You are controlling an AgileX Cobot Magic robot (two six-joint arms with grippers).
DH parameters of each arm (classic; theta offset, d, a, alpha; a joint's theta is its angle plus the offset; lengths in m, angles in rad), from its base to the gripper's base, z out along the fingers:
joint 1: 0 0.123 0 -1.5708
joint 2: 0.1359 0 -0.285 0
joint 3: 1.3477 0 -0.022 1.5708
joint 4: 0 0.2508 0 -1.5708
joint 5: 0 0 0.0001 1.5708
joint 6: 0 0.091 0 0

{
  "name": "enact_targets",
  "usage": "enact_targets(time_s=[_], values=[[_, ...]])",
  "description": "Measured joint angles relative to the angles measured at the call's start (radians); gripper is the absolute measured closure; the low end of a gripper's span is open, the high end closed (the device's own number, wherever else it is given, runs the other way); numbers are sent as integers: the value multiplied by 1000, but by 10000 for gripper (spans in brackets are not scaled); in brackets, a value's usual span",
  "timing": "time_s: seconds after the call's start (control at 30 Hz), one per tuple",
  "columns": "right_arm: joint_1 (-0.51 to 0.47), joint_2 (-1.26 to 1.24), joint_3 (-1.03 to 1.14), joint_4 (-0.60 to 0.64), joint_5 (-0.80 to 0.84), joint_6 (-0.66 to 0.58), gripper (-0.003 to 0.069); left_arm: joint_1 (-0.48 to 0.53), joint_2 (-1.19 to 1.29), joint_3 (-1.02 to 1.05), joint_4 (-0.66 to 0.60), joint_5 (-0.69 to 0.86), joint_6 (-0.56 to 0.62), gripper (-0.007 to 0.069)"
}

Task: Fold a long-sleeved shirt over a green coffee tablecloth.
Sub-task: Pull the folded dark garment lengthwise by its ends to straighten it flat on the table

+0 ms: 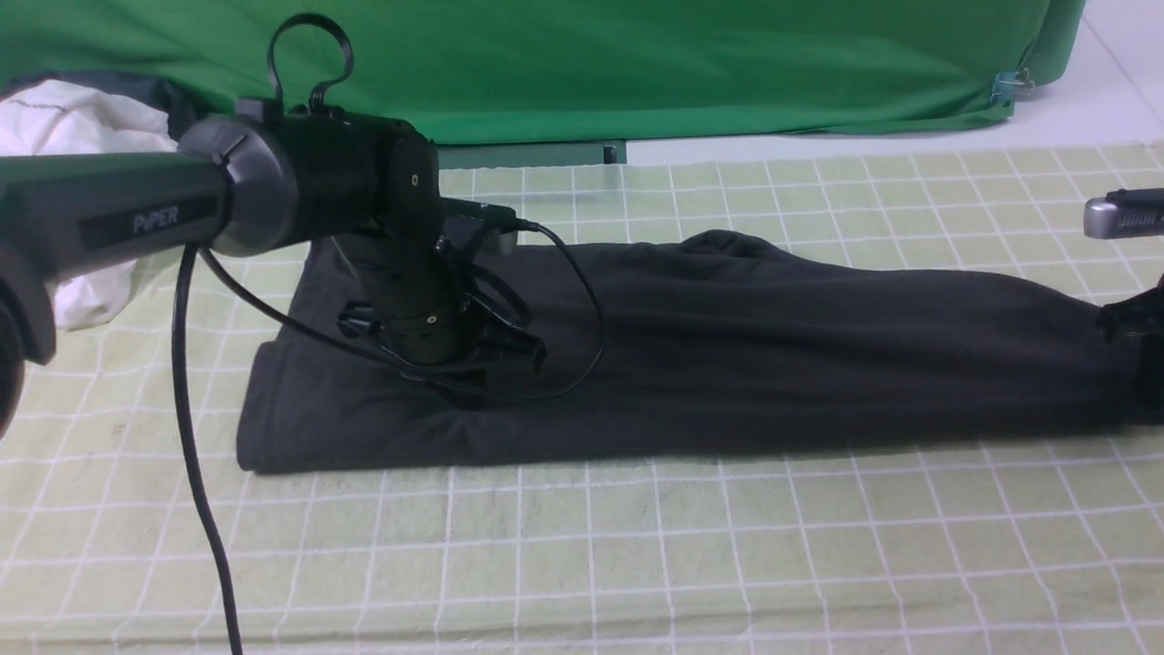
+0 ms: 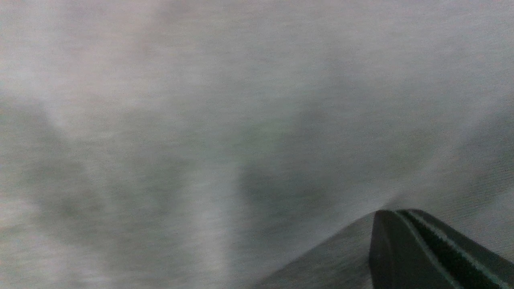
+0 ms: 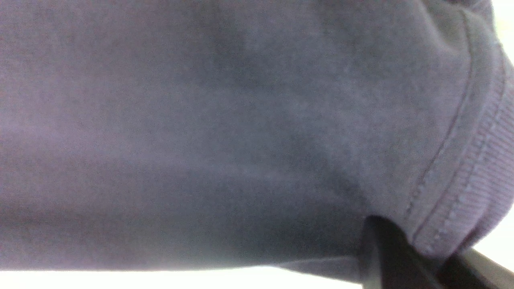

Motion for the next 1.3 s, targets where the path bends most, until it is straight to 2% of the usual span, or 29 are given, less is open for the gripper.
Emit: enact_targets(time_s=[0.1, 0.2, 0.33, 0.43, 0.53, 0.67, 0.7, 0.77, 1.03, 1.3], values=[[0, 0, -10, -25, 30, 0, 608, 0, 0, 0, -3, 0, 0, 613], [0, 0, -11, -32, 39, 16, 555, 0, 0, 0, -14, 4, 0, 613], [0, 1, -51, -65, 85, 88, 331, 0, -4, 0, -21, 12, 1, 613], [8, -28, -106, -31, 97, 127, 213, 2, -45, 0, -20, 15, 1, 613], [34, -66, -137, 27, 66, 96, 218, 2, -95, 0, -20, 8, -4, 613], [113, -104, -187, 175, -13, -55, 274, 3, -153, 0, -20, 6, -16, 613], [171, -102, -212, 233, -55, -116, 296, 3, -177, 0, -20, 11, -23, 613], [232, -77, -238, 266, -92, -165, 305, 3, -203, 0, -20, 24, -29, 613], [418, 135, -382, 289, -230, -244, 311, 3, -289, 0, -21, 109, -36, 613], [467, 292, -498, 289, -239, -259, 311, 3, -369, 0, -15, 122, -36, 613]])
